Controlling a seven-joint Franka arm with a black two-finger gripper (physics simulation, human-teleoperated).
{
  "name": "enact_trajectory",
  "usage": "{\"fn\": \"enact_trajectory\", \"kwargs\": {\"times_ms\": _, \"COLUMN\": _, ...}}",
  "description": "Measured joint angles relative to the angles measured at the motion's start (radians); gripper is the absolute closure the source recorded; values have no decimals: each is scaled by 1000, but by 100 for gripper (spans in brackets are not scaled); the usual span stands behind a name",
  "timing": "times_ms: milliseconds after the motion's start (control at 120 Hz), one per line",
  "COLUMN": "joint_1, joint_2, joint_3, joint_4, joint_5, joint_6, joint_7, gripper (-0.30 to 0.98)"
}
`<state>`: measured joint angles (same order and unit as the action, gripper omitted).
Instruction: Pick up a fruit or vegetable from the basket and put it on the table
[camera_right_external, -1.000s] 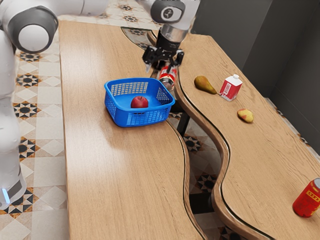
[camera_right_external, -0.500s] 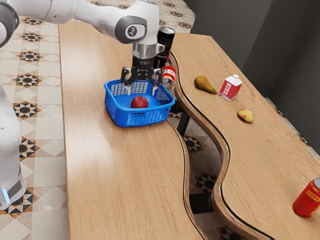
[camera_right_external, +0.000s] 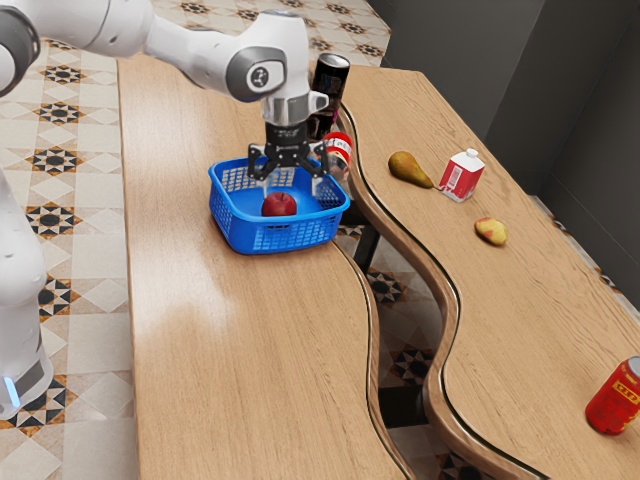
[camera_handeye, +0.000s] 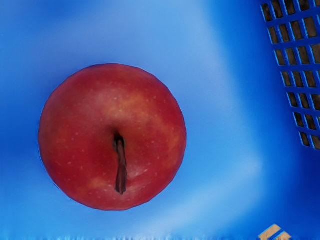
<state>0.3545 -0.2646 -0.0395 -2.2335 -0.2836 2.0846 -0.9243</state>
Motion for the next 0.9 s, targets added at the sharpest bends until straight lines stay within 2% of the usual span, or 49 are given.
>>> {"fn": "enact_trajectory", "kwargs": {"times_ms": 242, "joint_1": 3, "joint_2": -3, "joint_3": 0, "joint_4": -23, "joint_5": -17, "joint_6": 17, "joint_7": 21, "gripper": 0}}
{"fn": "enact_trajectory", "kwargs": {"times_ms": 600, "joint_1": 24, "joint_2": 35, "joint_3": -2, "joint_4": -22, "joint_5": 9, "joint_6": 27, "joint_7": -224, "gripper": 0}}
{"fn": "enact_trajectory", "kwargs": {"times_ms": 900, "joint_1": 39, "joint_2": 73, "joint_3": -6, "joint_4": -16, "joint_5": 24, "joint_6": 42, "joint_7": -361, "gripper": 0}}
